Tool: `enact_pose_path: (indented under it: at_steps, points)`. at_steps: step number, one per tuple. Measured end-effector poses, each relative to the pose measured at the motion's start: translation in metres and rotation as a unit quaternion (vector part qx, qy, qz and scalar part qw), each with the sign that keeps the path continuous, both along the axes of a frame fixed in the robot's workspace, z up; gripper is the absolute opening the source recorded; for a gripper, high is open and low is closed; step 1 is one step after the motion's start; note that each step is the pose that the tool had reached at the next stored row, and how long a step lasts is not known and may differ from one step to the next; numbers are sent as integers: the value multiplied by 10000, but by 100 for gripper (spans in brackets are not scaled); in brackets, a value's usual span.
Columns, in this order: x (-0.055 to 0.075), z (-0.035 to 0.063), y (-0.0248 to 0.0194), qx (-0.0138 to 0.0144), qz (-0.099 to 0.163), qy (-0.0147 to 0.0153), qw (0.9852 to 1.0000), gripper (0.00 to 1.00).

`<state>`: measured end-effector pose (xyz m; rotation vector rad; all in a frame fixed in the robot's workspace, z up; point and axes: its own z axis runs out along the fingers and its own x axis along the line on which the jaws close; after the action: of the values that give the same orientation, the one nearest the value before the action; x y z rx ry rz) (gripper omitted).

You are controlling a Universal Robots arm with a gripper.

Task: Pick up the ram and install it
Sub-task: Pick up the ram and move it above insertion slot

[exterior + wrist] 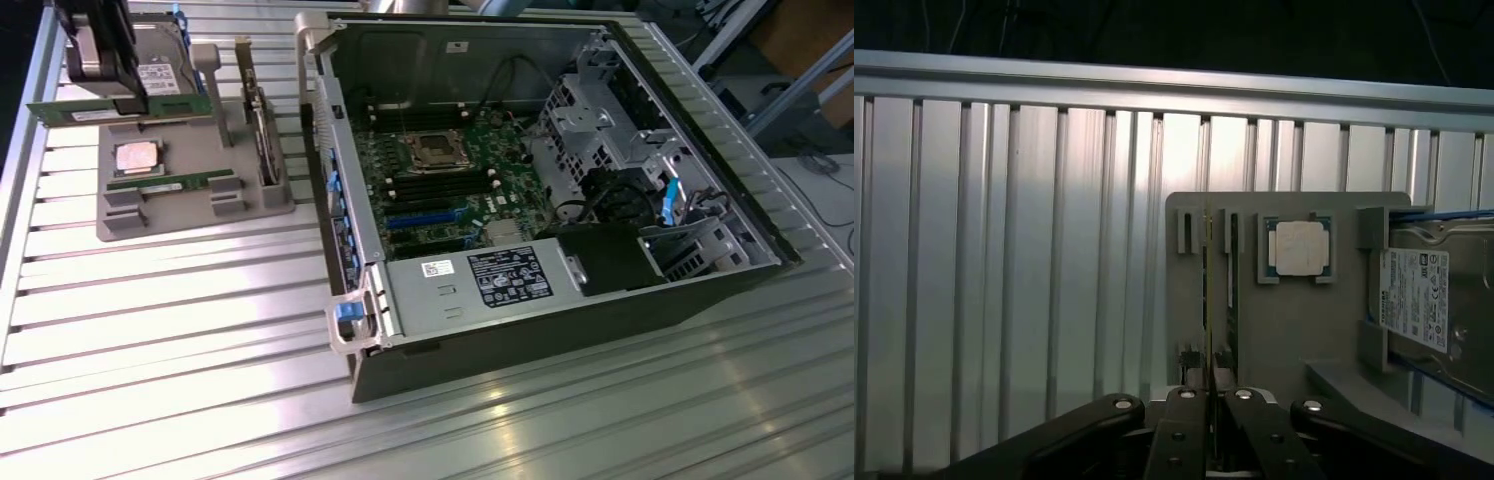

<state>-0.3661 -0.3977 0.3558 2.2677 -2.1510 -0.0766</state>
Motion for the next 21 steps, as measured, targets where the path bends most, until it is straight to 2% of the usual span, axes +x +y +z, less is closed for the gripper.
enact_pose_path:
  at_steps: [8,17,21]
  points:
    - [0,179,0,0,0,0,10000,13]
    - [0,314,0,0,0,0,10000,13]
    - [0,417,0,0,0,0,10000,13]
